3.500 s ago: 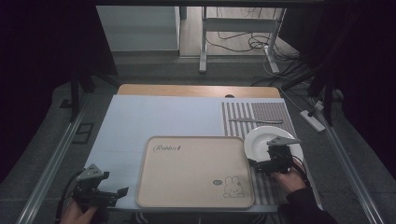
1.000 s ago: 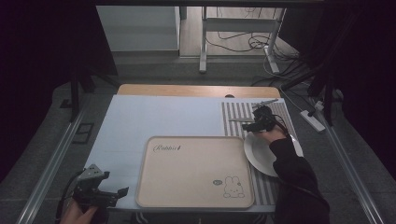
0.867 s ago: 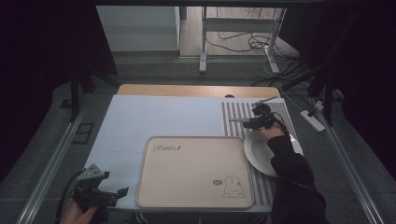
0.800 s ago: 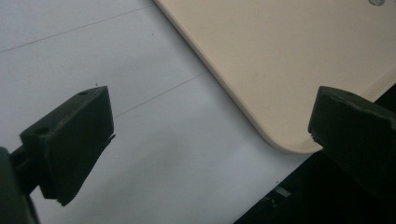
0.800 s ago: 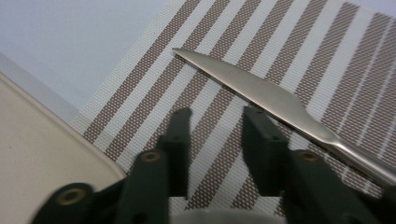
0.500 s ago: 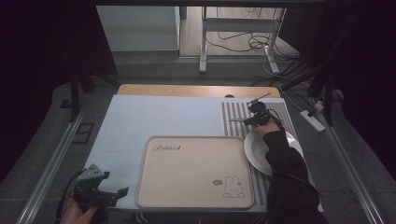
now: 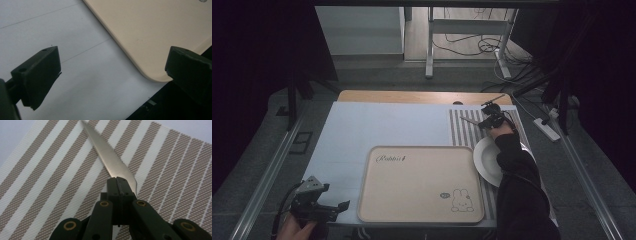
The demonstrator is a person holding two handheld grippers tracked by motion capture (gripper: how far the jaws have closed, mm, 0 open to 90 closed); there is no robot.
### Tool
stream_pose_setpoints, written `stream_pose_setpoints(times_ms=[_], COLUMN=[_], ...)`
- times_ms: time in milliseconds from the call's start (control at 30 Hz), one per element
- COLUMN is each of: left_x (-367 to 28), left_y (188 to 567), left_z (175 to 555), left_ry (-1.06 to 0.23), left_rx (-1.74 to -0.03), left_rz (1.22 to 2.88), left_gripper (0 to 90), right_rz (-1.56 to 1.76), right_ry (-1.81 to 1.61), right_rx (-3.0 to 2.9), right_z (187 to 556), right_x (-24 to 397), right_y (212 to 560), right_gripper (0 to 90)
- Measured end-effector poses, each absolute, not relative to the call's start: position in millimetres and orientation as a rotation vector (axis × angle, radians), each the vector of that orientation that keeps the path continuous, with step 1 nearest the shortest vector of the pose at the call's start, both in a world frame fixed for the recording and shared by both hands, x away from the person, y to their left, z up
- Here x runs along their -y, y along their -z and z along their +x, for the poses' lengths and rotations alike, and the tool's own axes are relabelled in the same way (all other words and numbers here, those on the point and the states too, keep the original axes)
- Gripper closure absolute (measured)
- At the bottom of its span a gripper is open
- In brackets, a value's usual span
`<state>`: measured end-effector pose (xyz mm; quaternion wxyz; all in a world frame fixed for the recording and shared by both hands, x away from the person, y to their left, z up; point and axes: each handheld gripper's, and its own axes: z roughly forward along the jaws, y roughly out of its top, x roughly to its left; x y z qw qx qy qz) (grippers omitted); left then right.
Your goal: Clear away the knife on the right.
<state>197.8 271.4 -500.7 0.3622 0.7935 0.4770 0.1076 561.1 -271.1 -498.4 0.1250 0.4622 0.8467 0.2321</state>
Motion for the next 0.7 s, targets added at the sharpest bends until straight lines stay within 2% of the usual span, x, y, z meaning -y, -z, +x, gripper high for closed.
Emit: stream_pose_setpoints(times_ms=[367, 433, 467, 500, 533, 567, 600, 633, 667, 700], left_x=[-271, -271, -271, -271, -271, -271, -270, -270, -270, -270], left_y=[501, 501, 501, 501, 501, 501, 501, 501, 501, 501], left_z=[198, 198, 198, 198, 198, 198, 198, 198, 198, 198], left_ry=[-0.280, -0.278, -0.278, -0.279, -0.281, -0.281, -0.282, -0.283, -0.282, -0.282], left_rx=[-1.227, -1.228, -1.228, -1.228, -1.227, -1.227, -1.227, -1.226, -1.226, -1.227], left_rz=[2.045, 2.046, 2.046, 2.048, 2.050, 2.050, 2.051, 2.052, 2.052, 2.051], left_gripper=[1.4, 1.4, 1.4, 1.4, 1.4, 1.4, 1.4, 1.4, 1.4, 1.4], right_rz=[1.358, 1.369, 1.379, 1.379, 1.401, 1.401, 1.425, 1.408, 1.408, 1.394], right_ry=[-0.636, -0.704, -0.715, -0.715, -0.711, -0.711, -0.699, -0.686, -0.686, -0.672], right_rx=[-2.404, -2.396, -2.397, -2.397, -2.364, -2.364, -2.357, -2.362, -2.362, -2.365], right_z=[576, 572, 572, 572, 570, 570, 569, 568, 568, 567], right_x=[280, 280, 280, 280, 281, 281, 282, 282, 282, 282], right_y=[496, 486, 482, 482, 475, 475, 471, 469, 469, 468], right_gripper=[90.0, 72.5, 66.9, 66.9, 47.4, 47.4, 34.3, 28.7, 28.7, 20.9])
